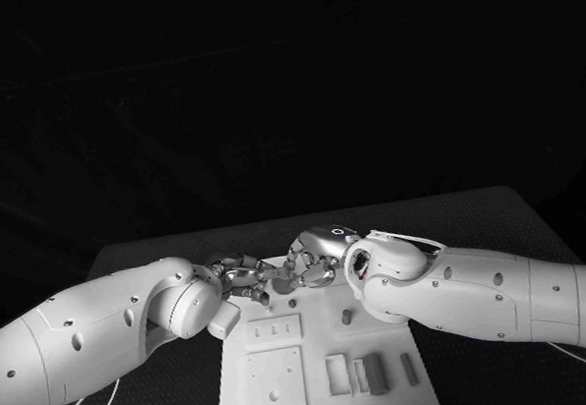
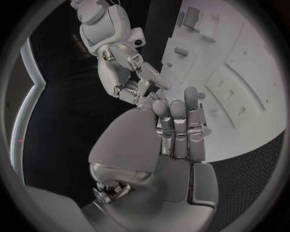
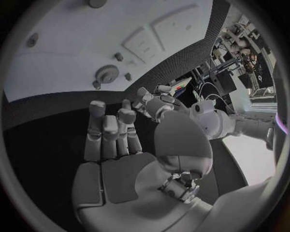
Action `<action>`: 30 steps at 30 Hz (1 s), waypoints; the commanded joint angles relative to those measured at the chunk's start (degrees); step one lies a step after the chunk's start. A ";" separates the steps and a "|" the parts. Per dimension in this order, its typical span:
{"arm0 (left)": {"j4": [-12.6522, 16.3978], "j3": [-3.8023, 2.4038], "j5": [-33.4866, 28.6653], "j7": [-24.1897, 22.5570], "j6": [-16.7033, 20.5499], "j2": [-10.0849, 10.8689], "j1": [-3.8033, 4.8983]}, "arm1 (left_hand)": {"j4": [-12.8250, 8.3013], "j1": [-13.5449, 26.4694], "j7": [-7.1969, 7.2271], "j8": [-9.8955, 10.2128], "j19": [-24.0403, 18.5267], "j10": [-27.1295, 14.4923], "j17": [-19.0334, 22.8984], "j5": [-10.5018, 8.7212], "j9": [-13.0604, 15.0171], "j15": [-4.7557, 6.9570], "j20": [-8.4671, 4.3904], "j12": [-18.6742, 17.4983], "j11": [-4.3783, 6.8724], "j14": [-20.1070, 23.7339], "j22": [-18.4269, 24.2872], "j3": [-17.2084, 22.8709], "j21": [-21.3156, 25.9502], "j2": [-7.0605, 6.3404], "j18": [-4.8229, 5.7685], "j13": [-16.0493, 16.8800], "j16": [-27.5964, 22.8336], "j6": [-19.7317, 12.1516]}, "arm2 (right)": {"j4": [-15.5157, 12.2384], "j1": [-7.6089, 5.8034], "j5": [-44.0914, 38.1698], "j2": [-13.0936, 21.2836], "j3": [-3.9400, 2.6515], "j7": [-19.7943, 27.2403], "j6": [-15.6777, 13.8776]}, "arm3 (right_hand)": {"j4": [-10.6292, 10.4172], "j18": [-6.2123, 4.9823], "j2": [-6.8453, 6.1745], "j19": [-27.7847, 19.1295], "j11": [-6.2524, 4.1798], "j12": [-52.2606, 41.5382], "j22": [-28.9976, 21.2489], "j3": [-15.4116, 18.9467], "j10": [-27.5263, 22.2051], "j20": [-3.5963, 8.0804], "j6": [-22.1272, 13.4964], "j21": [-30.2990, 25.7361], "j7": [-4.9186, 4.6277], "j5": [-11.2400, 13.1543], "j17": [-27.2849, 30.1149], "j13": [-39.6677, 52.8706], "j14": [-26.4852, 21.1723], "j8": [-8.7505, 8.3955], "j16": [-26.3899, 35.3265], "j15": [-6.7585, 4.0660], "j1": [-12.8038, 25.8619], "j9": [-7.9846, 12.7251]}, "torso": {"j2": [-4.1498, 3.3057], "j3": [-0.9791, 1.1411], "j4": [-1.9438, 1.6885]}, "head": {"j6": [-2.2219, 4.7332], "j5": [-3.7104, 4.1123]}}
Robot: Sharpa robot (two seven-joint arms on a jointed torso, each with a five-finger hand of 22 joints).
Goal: Assemble the parts on the task board
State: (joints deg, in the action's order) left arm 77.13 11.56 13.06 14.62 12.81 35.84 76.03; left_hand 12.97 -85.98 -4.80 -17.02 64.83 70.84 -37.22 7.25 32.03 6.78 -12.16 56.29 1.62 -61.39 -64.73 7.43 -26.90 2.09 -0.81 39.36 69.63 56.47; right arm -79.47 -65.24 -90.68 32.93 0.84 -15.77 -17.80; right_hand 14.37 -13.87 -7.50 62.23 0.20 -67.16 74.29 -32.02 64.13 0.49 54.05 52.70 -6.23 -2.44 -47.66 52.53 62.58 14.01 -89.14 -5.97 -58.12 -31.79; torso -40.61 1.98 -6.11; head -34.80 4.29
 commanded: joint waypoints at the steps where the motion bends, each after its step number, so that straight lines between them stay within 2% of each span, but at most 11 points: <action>1: 0.12 -0.05 1.75 0.44 -1.76 -0.09 0.01 | -0.35 -0.25 1.62 -0.33 0.06 -1.32 0.09 -0.09 0.33 0.08 -0.23 -0.25 1.56 0.34 -0.11 -0.05 0.26 0.76 0.45 -0.05 0.34 6.75 | 0.40 0.01 0.63 0.19 -0.01 0.44 -1.64 | -0.63 -1.13 -0.92 -0.67 0.48 0.43 -0.11 -0.20 -0.71 -0.24 -1.25 -0.37 -0.95 -0.33 0.08 -0.15 -0.38 -0.60 0.44 0.53 0.07 0.26 | 0.00 -0.01 -0.04 | -0.05 -0.10; 7: 0.09 -0.05 6.33 1.20 -0.35 0.02 -0.05 | -0.68 -0.04 1.81 -0.51 0.21 -1.27 0.21 0.59 0.69 0.09 -0.21 -0.25 1.76 0.27 -0.25 -0.11 0.27 0.69 0.41 -0.05 0.50 7.09 | 0.51 0.01 0.63 1.28 -0.01 0.38 -1.77 | -0.91 -1.13 -1.38 -0.96 0.87 0.57 -0.15 -0.55 -1.10 -0.43 -1.91 -0.56 -1.35 -0.34 0.09 -0.21 -0.71 -0.96 0.60 0.93 -0.24 0.40 | 0.03 0.00 -0.06 | -0.17 -0.23; 14: -0.08 -0.04 13.87 4.18 1.45 0.17 -0.10 | -0.96 1.51 2.48 -1.45 0.69 -1.12 0.43 4.03 2.16 0.42 -0.39 0.21 2.38 0.05 -0.68 0.12 0.28 -0.03 0.35 0.24 1.11 8.56 | 1.06 0.01 1.16 2.96 -0.24 0.48 -2.94 | -0.96 -1.13 -1.28 -0.98 0.91 0.54 -0.14 -0.71 -1.13 -0.47 -1.84 -0.56 -1.39 -0.34 0.08 -0.22 -0.74 -0.91 0.59 0.99 -0.49 0.37 | 0.02 0.06 0.12 | -0.23 -0.50; 18: -0.10 -0.03 16.52 5.72 1.18 0.15 -0.11 | -1.09 2.21 2.75 -1.80 1.10 -0.79 0.45 4.69 2.84 0.62 -0.56 0.60 2.65 -0.26 -0.96 0.40 0.11 -0.30 0.31 0.45 1.54 9.06 | 1.68 -0.01 1.86 3.53 -0.91 0.60 -3.33 | -0.95 -1.13 -1.26 -0.97 0.92 0.52 -0.13 -0.75 -1.12 -0.48 -1.82 -0.55 -1.39 -0.34 0.07 -0.22 -0.73 -0.89 0.58 1.00 -0.58 0.36 | 0.02 0.04 0.07 | -0.37 -0.53; 22: 0.01 0.12 19.35 7.87 -0.14 0.10 -0.14 | -1.26 3.07 3.11 -2.22 1.60 -0.35 0.42 5.07 3.65 0.85 -0.79 1.11 3.00 -0.72 -1.37 0.82 -0.18 -0.52 0.25 0.76 2.14 9.71 | 3.25 -0.04 4.29 3.74 -2.07 0.80 -2.79 | -0.94 -1.13 -1.24 -0.95 0.92 0.50 -0.13 -0.77 -1.11 -0.48 -1.78 -0.54 -1.39 -0.33 0.07 -0.22 -0.72 -0.87 0.57 1.01 -0.65 0.35 | 0.05 0.06 0.03 | -0.63 -0.63; 24: 0.00 0.35 20.08 8.69 -1.20 0.10 -0.15 | -1.31 3.40 3.19 -2.31 1.70 -0.24 0.42 5.09 3.91 0.91 -0.84 1.26 3.08 -0.82 -1.52 0.98 -0.27 -0.53 0.24 0.86 2.30 9.84 | 4.26 -0.15 6.79 3.58 -2.45 0.86 -2.38 | -1.03 -1.13 -1.42 -0.95 0.94 0.48 -0.11 -0.69 -1.10 -0.52 -1.77 -0.52 -1.40 -0.33 0.06 -0.23 -0.72 -0.86 0.56 1.02 -0.53 0.35 | 0.03 0.05 0.04 | -0.59 -0.68; 25: 0.08 0.80 20.70 9.26 -1.62 0.12 -0.15 | -1.27 3.68 3.24 -2.37 1.76 -0.18 0.43 4.86 4.07 0.94 -0.88 1.34 3.12 -0.88 -1.61 1.06 -0.31 -0.48 0.24 0.92 2.41 9.93 | 4.78 -0.24 8.01 3.55 -2.56 0.91 -2.32 | -1.12 -1.13 -1.47 -0.94 0.95 0.47 -0.11 -0.66 -1.10 -0.55 -1.77 -0.51 -1.42 -0.33 0.06 -0.23 -0.72 -0.86 0.56 1.03 -0.44 0.35 | 0.03 0.09 0.06 | -0.58 -0.73; 26: 0.28 1.54 21.63 9.74 -1.89 0.20 -0.14 | -1.19 4.09 3.30 -2.41 1.83 -0.15 0.45 4.06 4.30 0.98 -0.94 1.43 3.18 -0.92 -1.75 1.18 -0.37 -0.38 0.23 1.00 2.52 9.99 | 5.21 -0.32 8.81 3.55 -2.68 0.96 -2.27 | -1.20 -1.13 -1.47 -0.94 0.95 0.46 -0.11 -0.64 -1.10 -0.57 -1.77 -0.51 -1.42 -0.33 0.05 -0.24 -0.73 -0.86 0.56 1.04 -0.38 0.34 | 0.04 0.12 0.08 | -0.70 -0.85; 27: 0.29 1.84 22.64 10.17 -2.36 0.15 -0.13 | -1.11 4.42 3.34 -2.42 1.86 -0.12 0.48 3.34 4.48 1.01 -0.98 1.49 3.22 -0.95 -1.86 1.30 -0.40 -0.30 0.23 1.06 2.60 10.03 | 5.51 -0.37 9.26 3.58 -2.80 0.97 -2.23 | -1.27 -1.13 -1.44 -0.94 0.95 0.45 -0.11 -0.64 -1.10 -0.58 -1.77 -0.51 -1.42 -0.33 0.05 -0.24 -0.73 -0.86 0.55 1.05 -0.34 0.34 | 0.06 0.12 0.06 | -0.78 -0.93; 30: 0.23 2.13 23.41 11.20 -2.93 0.00 -0.14 | -1.18 4.71 3.43 -2.47 1.98 0.01 0.53 2.92 4.76 1.08 -1.06 1.60 3.31 -1.08 -2.04 1.52 -0.48 -0.32 0.20 1.15 2.75 10.16 | 6.04 -0.56 11.39 3.60 -3.14 1.04 -1.98 | -1.32 -1.13 -1.37 -0.94 0.96 0.44 -0.11 -0.65 -1.10 -0.59 -1.76 -0.51 -1.42 -0.33 0.05 -0.24 -0.72 -0.85 0.54 1.05 -0.33 0.34 | 0.13 0.08 -0.02 | -0.99 -0.93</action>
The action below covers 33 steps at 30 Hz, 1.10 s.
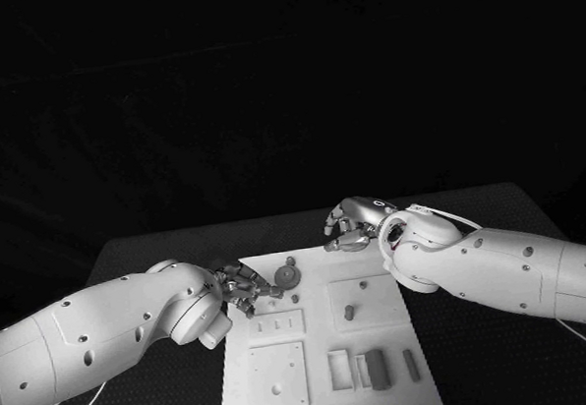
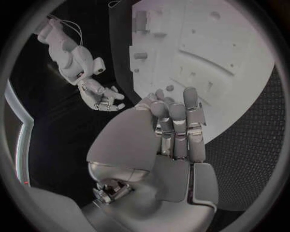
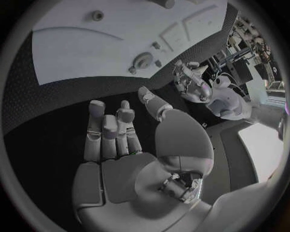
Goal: Assemble the parts on the task board
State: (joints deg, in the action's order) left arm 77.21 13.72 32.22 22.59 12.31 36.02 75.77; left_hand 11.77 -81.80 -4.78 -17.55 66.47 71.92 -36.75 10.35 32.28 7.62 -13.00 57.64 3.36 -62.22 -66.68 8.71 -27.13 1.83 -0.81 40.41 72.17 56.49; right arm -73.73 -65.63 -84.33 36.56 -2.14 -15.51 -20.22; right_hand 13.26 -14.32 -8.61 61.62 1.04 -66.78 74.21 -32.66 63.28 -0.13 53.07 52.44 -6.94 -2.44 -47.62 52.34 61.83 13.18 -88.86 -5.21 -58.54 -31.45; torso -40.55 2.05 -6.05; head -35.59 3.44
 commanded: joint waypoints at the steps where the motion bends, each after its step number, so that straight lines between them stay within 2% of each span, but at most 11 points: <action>1: 0.05 -0.03 4.27 3.35 -2.56 -0.27 0.08 | -0.04 0.58 3.44 -1.95 0.38 -1.02 0.08 -0.11 4.58 0.26 -0.24 0.28 1.59 -0.29 -0.13 0.31 -0.28 -0.09 0.20 0.13 0.25 10.19 | 0.38 -0.28 5.50 -0.05 -0.25 0.78 0.47 | -0.22 -0.68 -0.23 -0.32 0.12 0.06 -0.02 -0.02 -0.25 0.03 -0.77 -0.25 -0.71 -0.33 0.00 -0.06 0.03 -0.01 0.26 0.29 0.09 0.00 | 0.02 -0.01 -0.06 | -0.37 -0.10; 10: -0.16 -0.04 4.67 4.15 -2.01 -0.80 -1.09 | -0.62 1.72 3.91 -2.31 1.18 -0.12 0.20 0.85 5.60 0.61 -0.56 0.82 2.05 -1.17 -0.83 1.07 -0.76 -0.22 0.07 0.52 0.96 11.01 | 0.56 -0.74 7.44 -0.02 -0.57 0.83 0.89 | -0.22 -0.68 -0.09 -0.33 0.11 0.05 -0.01 -0.05 -0.25 0.03 -0.77 -0.24 -0.70 -0.33 -0.01 -0.06 0.03 -0.01 0.25 0.29 0.00 -0.01 | -0.04 -0.05 -0.04 | -1.19 -0.11; 18: -0.17 -0.04 5.78 4.60 -3.07 -1.19 -1.54 | -0.93 2.94 4.22 -2.58 1.74 0.52 0.37 0.57 6.27 0.82 -0.79 1.04 2.37 -1.85 -1.28 1.57 -1.06 -0.16 -0.02 0.72 1.32 11.53 | 0.53 -0.80 7.44 -0.18 -0.62 0.84 0.99 | -0.16 -0.68 -0.02 -0.34 0.11 0.03 0.00 -0.06 -0.27 0.03 -0.79 -0.24 -0.70 -0.33 -0.02 -0.06 0.02 -0.01 0.24 0.29 -0.08 -0.01 | -0.13 -0.12 -0.01 | -1.32 0.19; 25: 0.37 -0.05 15.34 5.26 -3.61 -1.32 -2.02 | -1.65 4.36 4.62 -2.89 2.47 1.32 0.53 0.65 6.95 1.09 -1.05 1.29 2.75 -2.74 -1.82 2.28 -1.41 -0.01 -0.14 0.98 1.82 12.19 | 0.30 -0.83 7.44 -0.26 -0.64 0.87 1.07 | -0.20 -0.68 0.04 -0.36 0.12 0.03 0.00 -0.01 -0.28 0.01 -0.79 -0.24 -0.71 -0.33 -0.02 -0.07 0.01 -0.01 0.23 0.29 -0.02 -0.01 | -0.11 -0.11 -0.07 | -1.79 0.41; 33: 0.52 -0.05 18.27 5.88 -4.65 -1.24 -2.08 | -2.13 5.19 4.72 -2.98 2.62 1.56 0.62 0.32 7.24 1.13 -1.12 1.29 2.87 -3.01 -2.06 2.58 -1.47 0.49 -0.17 1.05 2.00 12.33 | -0.01 -0.84 7.44 -0.26 -0.65 0.83 1.27 | -0.10 -0.68 0.14 -0.39 0.12 0.01 0.02 -0.02 -0.30 0.01 -0.82 -0.24 -0.71 -0.33 -0.03 -0.07 -0.01 -0.02 0.23 0.30 -0.14 -0.01 | -0.08 -0.06 0.01 | -1.88 0.37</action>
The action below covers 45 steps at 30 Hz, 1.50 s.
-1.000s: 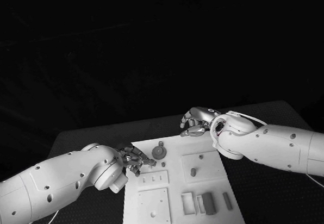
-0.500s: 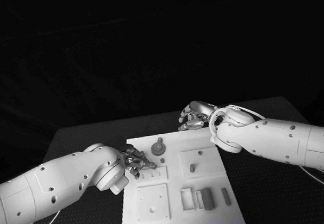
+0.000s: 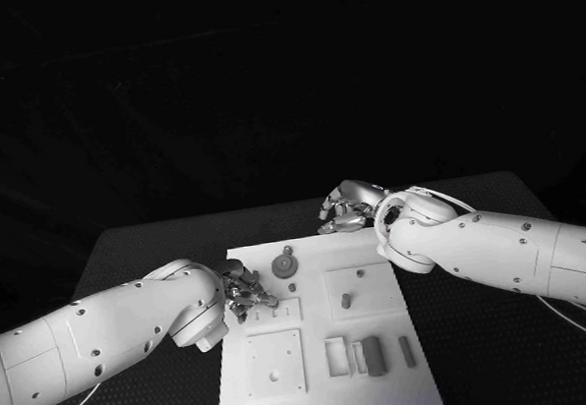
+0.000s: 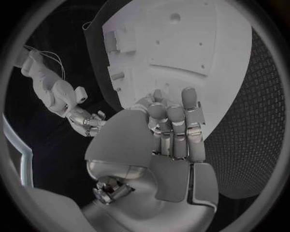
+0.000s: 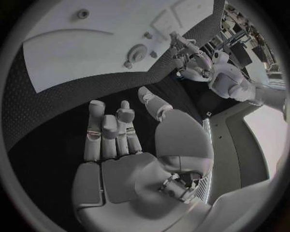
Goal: Assemble the parts on the task board
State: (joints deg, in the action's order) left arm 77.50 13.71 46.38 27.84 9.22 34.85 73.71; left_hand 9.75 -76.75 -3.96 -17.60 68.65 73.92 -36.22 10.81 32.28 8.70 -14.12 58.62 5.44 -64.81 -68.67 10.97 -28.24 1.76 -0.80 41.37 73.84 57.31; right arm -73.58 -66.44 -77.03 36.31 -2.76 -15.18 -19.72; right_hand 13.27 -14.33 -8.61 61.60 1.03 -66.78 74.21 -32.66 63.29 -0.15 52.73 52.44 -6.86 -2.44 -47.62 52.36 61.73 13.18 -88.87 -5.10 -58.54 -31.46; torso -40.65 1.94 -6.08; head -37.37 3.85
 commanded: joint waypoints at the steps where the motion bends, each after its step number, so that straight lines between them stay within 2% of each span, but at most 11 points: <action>1: 0.24 -0.04 4.43 0.61 -1.62 -0.09 -0.02 | -0.22 0.26 3.92 -2.94 0.47 -0.39 0.10 -0.13 7.29 0.05 -0.01 0.33 0.81 -0.46 -0.11 0.37 -0.38 0.62 -0.18 0.11 0.36 11.53 | -0.17 -0.03 0.14 0.00 -0.04 0.49 0.77 | -0.08 -0.67 0.14 -0.38 0.13 0.01 0.02 -0.02 -0.31 0.03 -0.48 -0.24 -0.79 -0.33 -0.03 -0.09 0.09 -0.02 0.23 0.19 -0.16 0.00 | 0.01 0.04 0.01 | -0.13 0.00; 7: 0.25 -0.04 5.83 0.81 -1.90 -0.22 -0.10 | -1.75 1.72 4.06 -3.07 0.63 -0.09 0.23 0.52 7.72 0.08 -0.07 0.38 0.99 -0.74 -0.53 1.04 -0.43 0.92 -0.24 0.26 0.64 11.72 | -0.31 -0.03 0.14 -0.01 -0.04 0.51 0.83 | -0.04 -0.67 0.18 -0.39 0.13 0.01 0.02 -0.01 -0.32 0.03 -0.50 -0.24 -0.80 -0.33 -0.03 -0.09 0.08 -0.03 0.23 0.19 -0.20 0.00 | 0.01 0.05 0.00 | -0.23 0.00; 11: 0.16 -0.04 6.16 1.14 -2.46 -0.46 -0.19 | -4.46 4.36 4.12 -3.06 0.71 0.03 0.43 1.05 8.14 0.08 -0.03 0.32 1.02 -0.82 -0.96 2.56 -0.32 1.20 -0.23 0.43 0.85 11.77 | -0.38 -0.03 0.14 0.02 -0.04 0.48 0.89 | -0.02 -0.67 0.20 -0.40 0.14 0.00 0.02 -0.01 -0.33 0.03 -0.51 -0.24 -0.80 -0.33 -0.03 -0.09 0.07 -0.03 0.23 0.20 -0.22 0.00 | -0.01 0.07 0.00 | -0.33 0.00; 13: 0.08 -0.04 6.31 1.26 -2.63 -0.63 -0.26 | -7.99 7.88 4.02 -2.94 0.81 0.11 0.65 1.32 8.42 0.05 -0.01 0.25 1.12 -0.84 -1.31 4.95 -0.11 1.50 -0.21 0.58 1.01 11.84 | -0.40 -0.03 0.13 0.01 -0.04 0.48 0.93 | 0.00 -0.67 0.21 -0.41 0.14 0.00 0.03 -0.01 -0.33 0.02 -0.52 -0.24 -0.80 -0.33 -0.03 -0.10 0.07 -0.04 0.24 0.20 -0.23 0.00 | 0.00 0.07 0.00 | -0.40 0.00; 14: 0.05 -0.04 6.44 1.33 -2.75 -0.71 -0.31 | -11.80 12.41 3.68 -2.89 0.95 0.22 0.88 1.84 8.62 0.02 0.18 0.20 0.94 -0.86 -1.63 7.63 0.10 1.49 -0.01 0.69 1.09 12.14 | -0.41 -0.03 0.12 0.02 -0.04 0.48 0.94 | 0.02 -0.67 0.22 -0.41 0.14 0.00 0.03 -0.01 -0.34 0.02 -0.52 -0.24 -0.80 -0.33 -0.03 -0.10 0.06 -0.04 0.24 0.20 -0.25 0.00 | 0.01 0.06 0.01 | -0.46 0.00; 15: 0.03 -0.04 6.52 1.33 -2.84 -0.74 -0.35 | -12.85 13.19 3.91 -2.79 1.06 0.25 0.92 1.71 8.63 0.01 0.08 0.19 0.90 -0.90 -1.70 8.46 0.12 1.66 -0.09 0.71 1.13 12.06 | -0.41 -0.03 0.11 0.02 -0.04 0.48 0.95 | 0.03 -0.67 0.23 -0.42 0.14 0.00 0.03 -0.01 -0.34 0.02 -0.52 -0.24 -0.80 -0.33 -0.03 -0.10 0.06 -0.04 0.24 0.20 -0.26 0.00 | 0.01 0.06 0.01 | -0.46 0.00; 16: -0.02 -0.04 6.53 1.33 -2.82 -0.83 -0.40 | -16.23 16.75 3.88 -2.63 1.32 0.36 1.10 1.55 8.70 -0.01 0.00 0.12 1.11 -1.01 -1.91 11.10 0.25 1.64 -0.12 0.74 1.18 12.12 | -0.42 -0.03 0.11 0.02 -0.04 0.49 0.97 | 0.05 -0.67 0.25 -0.42 0.14 0.00 0.03 -0.01 -0.34 0.02 -0.53 -0.24 -0.80 -0.33 -0.03 -0.10 0.06 -0.04 0.24 0.20 -0.29 0.00 | 0.02 0.04 0.01 | -0.46 0.02; 17: -0.05 -0.04 6.53 1.32 -2.82 -0.85 -0.42 | -16.27 17.08 4.00 -2.64 1.39 0.37 1.11 1.50 8.71 -0.02 0.03 0.11 1.02 -1.03 -1.92 11.32 0.24 1.93 -0.09 0.74 1.19 12.16 | -0.42 -0.03 0.11 0.03 -0.04 0.49 0.97 | 0.09 -0.67 0.26 -0.43 0.14 0.00 0.03 -0.01 -0.35 0.02 -0.54 -0.24 -0.80 -0.33 -0.03 -0.10 0.05 -0.04 0.24 0.20 -0.33 0.00 | 0.02 0.04 0.01 | -0.46 0.02; 18: -0.12 -0.05 6.64 1.30 -2.92 -0.95 -0.48 | -19.46 21.31 4.05 -2.56 1.75 0.47 1.28 1.57 8.83 0.03 0.09 0.06 1.12 -1.14 -2.18 14.74 0.35 2.70 -0.08 0.78 1.28 12.33 | -0.43 -0.03 0.10 0.03 -0.04 0.49 1.01 | 0.15 -0.67 0.29 -0.44 0.14 0.00 0.04 -0.01 -0.36 0.03 -0.54 -0.24 -0.80 -0.33 -0.04 -0.11 0.04 -0.05 0.24 0.20 -0.38 0.00 | 0.00 0.04 -0.01 | -0.43 0.04; 23: -0.26 -0.05 7.59 1.27 -3.05 -1.12 -0.73 | -23.09 26.92 4.10 -2.52 2.44 0.79 1.46 0.11 9.13 -0.11 0.01 0.12 1.04 -1.41 -2.65 18.74 0.44 2.96 -0.17 0.91 1.55 12.52 | -0.45 -0.03 0.10 0.04 -0.04 0.47 1.10 | 0.26 -0.67 0.37 -0.47 0.15 0.00 0.05 -0.01 -0.39 0.02 -0.55 -0.24 -0.81 -0.33 -0.04 -0.11 0.02 -0.05 0.24 0.21 -0.49 0.00 | 0.04 0.03 -0.01 | -0.39 0.13; 45: -0.57 -0.05 13.74 0.91 -1.71 -1.66 -1.53 | -25.12 29.64 4.12 -2.51 2.89 0.95 1.68 0.13 9.46 -0.13 0.09 0.03 1.00 -1.53 -3.08 21.36 0.62 3.10 -0.19 0.92 1.65 12.57 | -0.49 -0.03 0.13 0.20 -0.05 0.46 1.28 | 0.20 -0.67 0.66 -0.52 0.18 -0.02 0.07 0.18 -0.43 -0.06 -0.57 -0.25 -0.84 -0.33 -0.05 -0.14 -0.03 -0.05 0.25 0.24 -0.23 -0.01 | 0.03 -0.02 -0.08 | -0.55 0.36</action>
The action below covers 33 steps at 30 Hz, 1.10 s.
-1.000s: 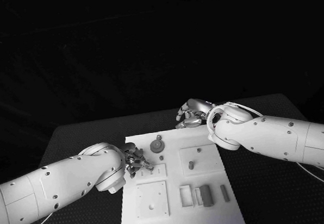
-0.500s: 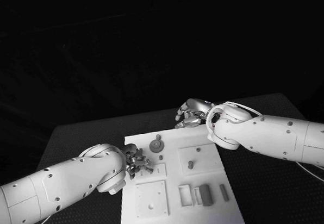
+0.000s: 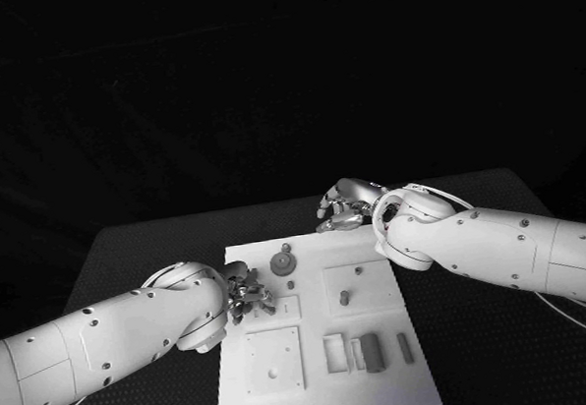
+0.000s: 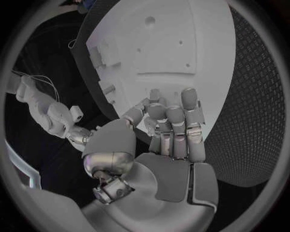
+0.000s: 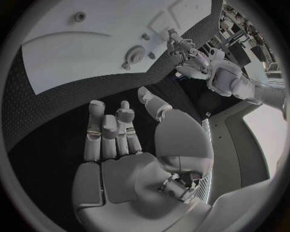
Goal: Assemble the parts on the task board
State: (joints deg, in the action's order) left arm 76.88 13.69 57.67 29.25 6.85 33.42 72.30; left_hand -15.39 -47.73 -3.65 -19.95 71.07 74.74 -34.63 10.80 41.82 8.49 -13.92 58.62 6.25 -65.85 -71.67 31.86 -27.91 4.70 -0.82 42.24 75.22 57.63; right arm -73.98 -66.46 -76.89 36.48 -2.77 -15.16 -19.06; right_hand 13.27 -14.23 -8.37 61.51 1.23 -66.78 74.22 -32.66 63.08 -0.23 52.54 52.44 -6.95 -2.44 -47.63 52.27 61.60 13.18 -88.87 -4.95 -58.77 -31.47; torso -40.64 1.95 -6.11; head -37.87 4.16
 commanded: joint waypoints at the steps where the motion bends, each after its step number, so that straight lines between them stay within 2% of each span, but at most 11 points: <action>1: 0.05 -0.04 2.49 -0.52 0.77 -0.24 -0.16 | 0.01 0.63 3.81 -0.17 0.48 0.13 0.09 0.15 -0.08 0.08 -0.12 0.03 0.20 -0.50 -0.09 0.50 0.29 0.16 -0.17 0.05 0.28 12.26 | -0.08 -0.01 -0.01 0.02 -0.03 0.44 0.60 | 0.20 -0.77 0.43 -0.43 -0.02 -0.02 0.06 0.19 -0.22 0.03 -0.37 -0.25 -0.76 -0.33 -0.04 -0.06 0.11 -0.05 0.25 0.09 0.01 -0.01 | 0.01 -0.02 -0.04 | -0.05 0.05; 11: -0.58 -0.04 4.53 -0.70 1.18 -0.69 -0.22 | -0.05 0.76 3.81 -0.19 0.54 0.18 0.10 0.15 -0.05 0.08 -0.11 0.03 0.21 -0.54 -0.12 0.61 0.29 0.16 -0.17 0.05 0.30 12.30 | -0.23 -0.01 0.01 0.00 -0.04 0.46 0.63 | 0.18 -0.77 0.46 -0.44 -0.02 -0.03 0.07 0.22 -0.23 0.01 -0.38 -0.25 -0.76 -0.33 -0.04 -0.06 0.10 -0.05 0.25 0.10 0.06 -0.01 | -0.02 0.03 0.03 | 0.06 0.08; 19: -0.73 -0.06 4.57 -0.85 1.67 -0.70 -0.23 | -0.11 0.90 3.82 -0.20 0.60 0.22 0.12 0.15 -0.02 0.07 -0.11 0.03 0.22 -0.59 -0.15 0.75 0.30 0.21 -0.18 0.04 0.32 12.32 | -0.20 -0.01 0.02 0.01 -0.04 0.46 0.66 | 0.17 -0.77 0.50 -0.45 -0.02 -0.03 0.07 0.25 -0.23 0.00 -0.39 -0.25 -0.76 -0.33 -0.05 -0.07 0.10 -0.06 0.25 0.10 0.10 0.00 | 0.00 -0.01 -0.02 | 0.07 0.16; 33: -1.29 -0.06 4.49 -0.41 -0.35 -1.37 -0.23 | -0.21 1.11 3.84 -0.22 0.68 0.29 0.14 0.19 0.02 0.06 -0.10 0.03 0.24 -0.65 -0.19 0.93 0.31 0.25 -0.19 0.04 0.34 12.37 | -0.12 -0.01 0.07 -0.01 -0.04 0.48 0.78 | 0.19 -0.76 0.52 -0.46 -0.02 -0.04 0.07 0.29 -0.24 -0.01 -0.41 -0.26 -0.77 -0.33 -0.05 -0.08 0.08 -0.06 0.25 0.11 0.13 0.00 | 0.03 -0.01 -0.01 | -0.09 0.17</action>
State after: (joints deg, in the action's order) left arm 75.59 13.67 61.77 29.12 7.52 32.23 72.10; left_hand -15.63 -46.55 -3.25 -19.97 71.28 75.05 -34.55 10.81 41.74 8.58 -14.11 58.61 5.94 -66.13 -71.76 32.40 -27.91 4.43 -0.82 42.22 75.21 58.04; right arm -74.09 -66.47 -76.84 36.48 -2.78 -15.14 -18.91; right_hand 13.27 -14.23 -8.37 61.50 1.23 -66.78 74.22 -32.66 63.08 -0.24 52.44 52.44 -7.07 -2.44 -47.63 52.28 61.51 13.18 -88.87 -4.85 -58.77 -31.47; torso -40.63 1.94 -6.11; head -37.90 4.35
